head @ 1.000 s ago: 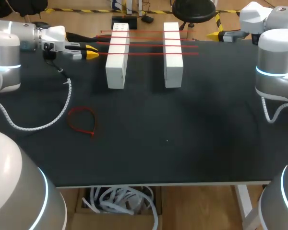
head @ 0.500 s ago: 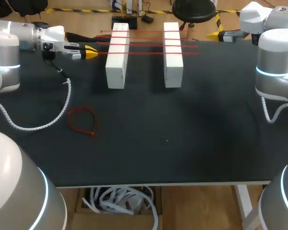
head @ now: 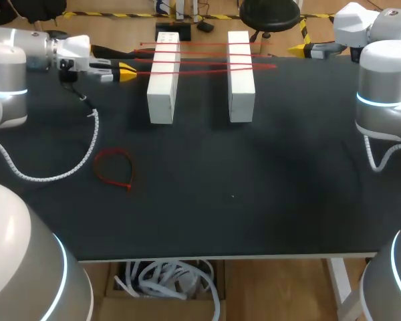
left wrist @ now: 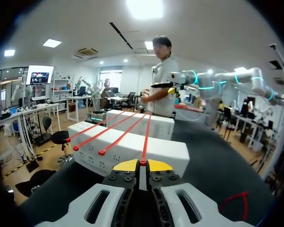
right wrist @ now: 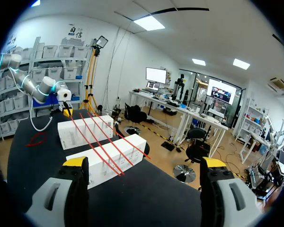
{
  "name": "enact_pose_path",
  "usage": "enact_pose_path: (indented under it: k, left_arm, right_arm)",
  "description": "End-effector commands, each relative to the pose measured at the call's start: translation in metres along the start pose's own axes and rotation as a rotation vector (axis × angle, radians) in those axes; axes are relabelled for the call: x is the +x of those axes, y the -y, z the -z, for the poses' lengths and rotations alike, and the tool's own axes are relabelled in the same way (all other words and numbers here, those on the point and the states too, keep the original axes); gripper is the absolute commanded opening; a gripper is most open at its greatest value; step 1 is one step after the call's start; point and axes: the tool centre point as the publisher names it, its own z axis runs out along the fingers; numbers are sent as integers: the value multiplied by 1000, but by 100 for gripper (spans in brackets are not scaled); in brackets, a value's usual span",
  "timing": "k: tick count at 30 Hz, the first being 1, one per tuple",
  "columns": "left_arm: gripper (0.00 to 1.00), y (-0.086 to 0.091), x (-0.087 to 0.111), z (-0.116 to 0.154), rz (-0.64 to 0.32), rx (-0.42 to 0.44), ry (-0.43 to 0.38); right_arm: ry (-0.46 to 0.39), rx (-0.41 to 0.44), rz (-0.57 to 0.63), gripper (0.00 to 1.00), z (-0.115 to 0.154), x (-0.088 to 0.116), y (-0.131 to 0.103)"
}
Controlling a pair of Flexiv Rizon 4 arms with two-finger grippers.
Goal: Grab the tape and strap the tape.
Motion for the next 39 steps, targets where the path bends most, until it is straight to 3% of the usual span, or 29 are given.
enact_pose_path:
  k: [1, 10, 21, 30, 39]
  left_arm:
    - [0, 4, 2, 0, -4, 3, -13]
    - [0, 29, 8, 2, 8, 65, -28]
    - [0, 84, 15, 8, 9, 217, -30]
    - [0, 120, 25, 8, 2, 253, -27]
    - [0, 158, 28, 6, 52, 354, -25]
  right_arm:
    - [0, 0, 0, 100, 0, 0, 0]
    - [0, 0, 0, 100, 0, 0, 0]
    - [0, 0, 0, 100, 0, 0, 0]
    - [0, 0, 0, 100, 0, 0, 0]
    - [0, 0, 0, 100, 0, 0, 0]
